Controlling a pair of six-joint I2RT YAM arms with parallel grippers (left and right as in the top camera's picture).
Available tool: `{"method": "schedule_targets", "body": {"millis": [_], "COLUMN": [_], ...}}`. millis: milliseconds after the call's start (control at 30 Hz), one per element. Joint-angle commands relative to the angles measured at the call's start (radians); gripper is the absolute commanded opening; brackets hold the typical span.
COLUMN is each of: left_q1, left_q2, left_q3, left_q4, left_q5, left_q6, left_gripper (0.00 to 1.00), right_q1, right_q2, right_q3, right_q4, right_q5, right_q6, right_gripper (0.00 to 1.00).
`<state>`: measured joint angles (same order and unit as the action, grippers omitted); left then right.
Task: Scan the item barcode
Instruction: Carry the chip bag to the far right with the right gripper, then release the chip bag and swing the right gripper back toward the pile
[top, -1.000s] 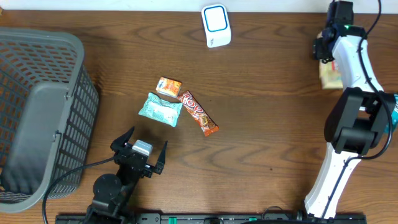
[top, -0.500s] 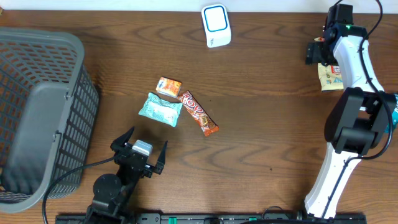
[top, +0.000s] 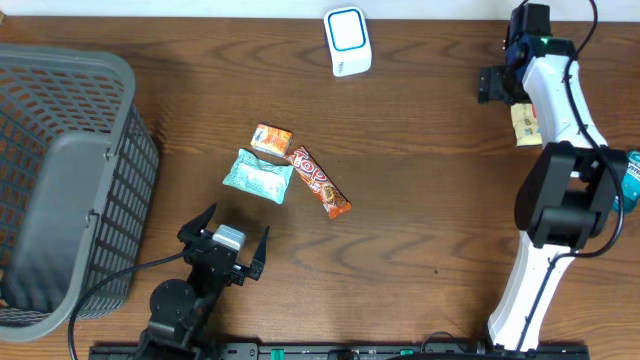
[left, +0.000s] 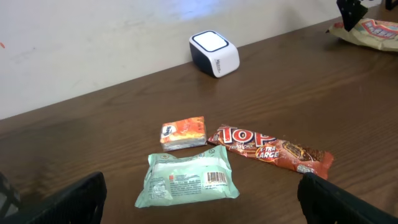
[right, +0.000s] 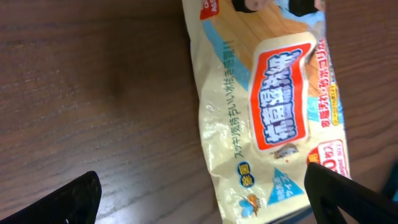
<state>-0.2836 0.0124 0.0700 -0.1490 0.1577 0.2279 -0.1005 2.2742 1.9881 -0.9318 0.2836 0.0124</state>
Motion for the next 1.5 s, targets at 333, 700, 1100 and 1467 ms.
{"method": "schedule_targets", "body": {"millis": [333,700,1100,1467], "left_q1": [-0.004,-0.004,-0.004,-0.004], "left_q2": [-0.002,-0.002,-0.002,-0.002], "left_q3": [-0.016,-0.016,-0.016,-0.016], "left_q4": [-0.025,-0.025,-0.025,-0.025], "left_q5": [0.006,0.006,0.006,0.006], "left_q6": [-0.013,-0.013,-0.013,-0.013], "left_gripper": [0.98,0.98,0.98,0.98], "right_q1": [0.071,0.271,0.465,0.523], "right_q2": [-0.185,-0.498,-0.520,-0.520], "right_q3": [0.012,0.012,0.012,0.011], "right_q4": [-0.044,-0.026,-0.120,-0.269], "right_q5": [-0.006,-0.014,-0.317,-0.320], "right_q6": [0.053,0.209,0.219,0.243], "right_gripper": [0.99,0.99,0.99,0.99]}}
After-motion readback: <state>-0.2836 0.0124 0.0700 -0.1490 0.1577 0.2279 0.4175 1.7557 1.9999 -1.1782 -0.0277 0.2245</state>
